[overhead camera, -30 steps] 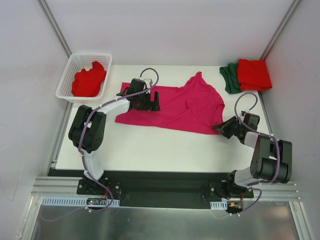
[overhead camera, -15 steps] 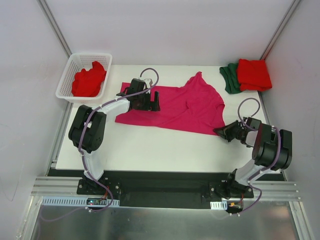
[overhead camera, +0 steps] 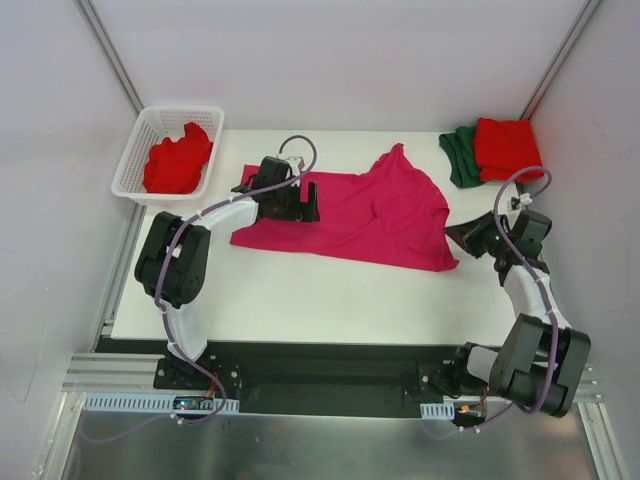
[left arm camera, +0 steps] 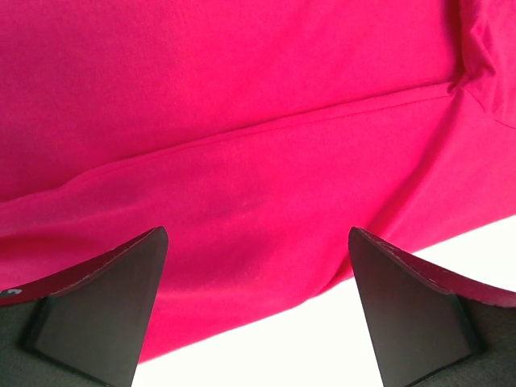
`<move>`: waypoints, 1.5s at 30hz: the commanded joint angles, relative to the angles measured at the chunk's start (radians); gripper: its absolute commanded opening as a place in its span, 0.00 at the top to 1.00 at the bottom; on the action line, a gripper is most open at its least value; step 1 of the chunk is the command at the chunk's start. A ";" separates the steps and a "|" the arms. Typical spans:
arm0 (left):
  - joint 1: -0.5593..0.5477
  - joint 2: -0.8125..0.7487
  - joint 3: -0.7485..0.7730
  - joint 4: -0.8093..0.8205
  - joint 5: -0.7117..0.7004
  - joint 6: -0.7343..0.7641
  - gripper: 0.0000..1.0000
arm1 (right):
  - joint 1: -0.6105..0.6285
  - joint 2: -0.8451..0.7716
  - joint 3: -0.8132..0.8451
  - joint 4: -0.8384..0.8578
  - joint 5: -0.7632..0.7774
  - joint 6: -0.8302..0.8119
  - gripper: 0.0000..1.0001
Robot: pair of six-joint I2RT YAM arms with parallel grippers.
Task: Fold and stack the t-shirts
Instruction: Fold the flattened tshirt in 1/3 of the way
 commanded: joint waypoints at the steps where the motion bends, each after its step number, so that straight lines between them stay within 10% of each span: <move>1: 0.005 -0.126 -0.027 0.003 -0.009 0.021 0.05 | -0.006 -0.096 0.081 -0.231 0.065 -0.126 0.85; 13: 0.275 -0.381 -0.321 0.033 0.078 -0.094 0.02 | 0.020 -0.113 0.003 -0.345 0.117 -0.186 0.43; 28: 0.339 -0.576 -0.544 -0.034 -0.067 -0.198 0.01 | 0.090 -0.072 0.061 -0.361 0.115 -0.183 0.40; 45: 0.445 -0.342 -0.499 0.039 -0.020 -0.240 0.15 | 0.096 -0.082 0.073 -0.364 0.106 -0.168 0.40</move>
